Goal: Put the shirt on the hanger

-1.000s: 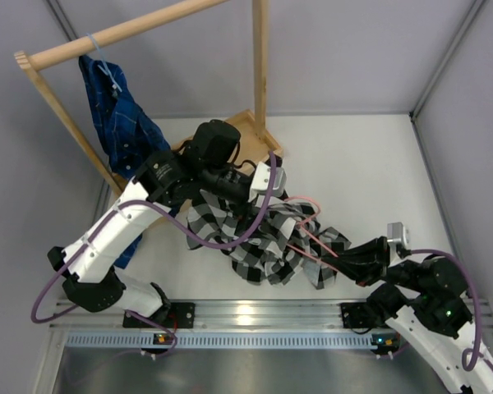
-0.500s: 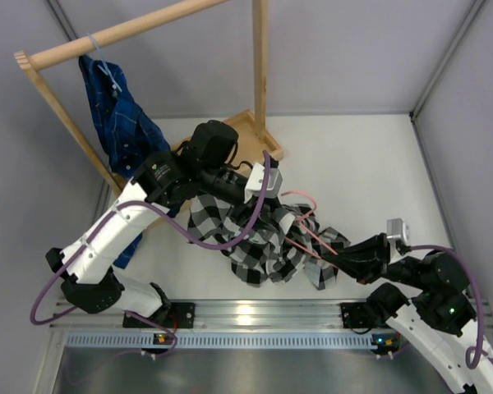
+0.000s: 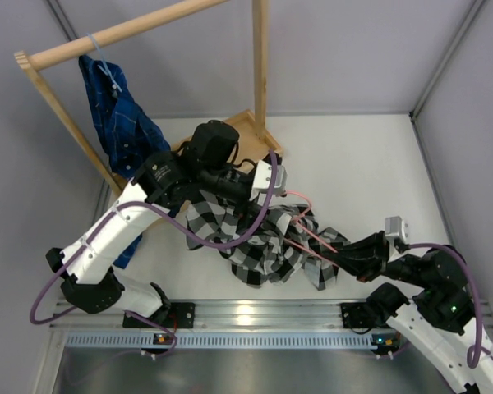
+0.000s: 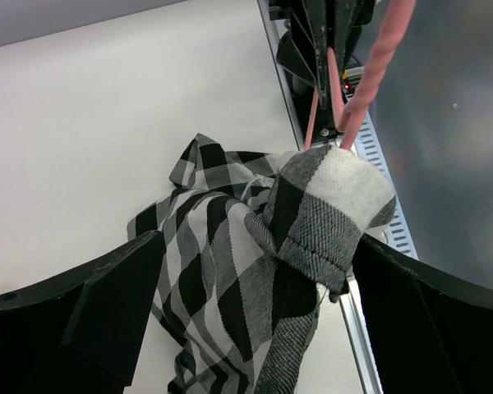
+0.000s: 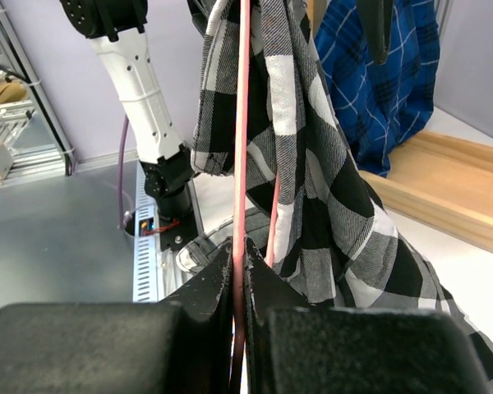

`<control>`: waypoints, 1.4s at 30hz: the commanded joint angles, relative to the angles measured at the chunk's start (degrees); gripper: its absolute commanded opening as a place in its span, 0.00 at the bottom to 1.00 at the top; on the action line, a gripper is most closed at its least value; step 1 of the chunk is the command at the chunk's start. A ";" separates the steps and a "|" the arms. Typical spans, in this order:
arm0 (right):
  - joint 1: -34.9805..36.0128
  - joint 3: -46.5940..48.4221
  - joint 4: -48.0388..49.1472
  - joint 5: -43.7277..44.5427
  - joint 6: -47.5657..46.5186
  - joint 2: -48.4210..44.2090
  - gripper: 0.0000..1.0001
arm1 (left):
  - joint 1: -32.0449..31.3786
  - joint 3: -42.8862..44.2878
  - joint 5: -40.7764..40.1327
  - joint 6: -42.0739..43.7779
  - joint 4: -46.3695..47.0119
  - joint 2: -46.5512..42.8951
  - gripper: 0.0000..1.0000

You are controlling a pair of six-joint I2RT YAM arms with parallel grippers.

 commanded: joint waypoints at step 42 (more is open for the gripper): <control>-0.08 4.16 3.55 2.07 -3.06 2.27 0.00 | -0.13 -1.76 6.90 0.55 3.13 -1.16 0.34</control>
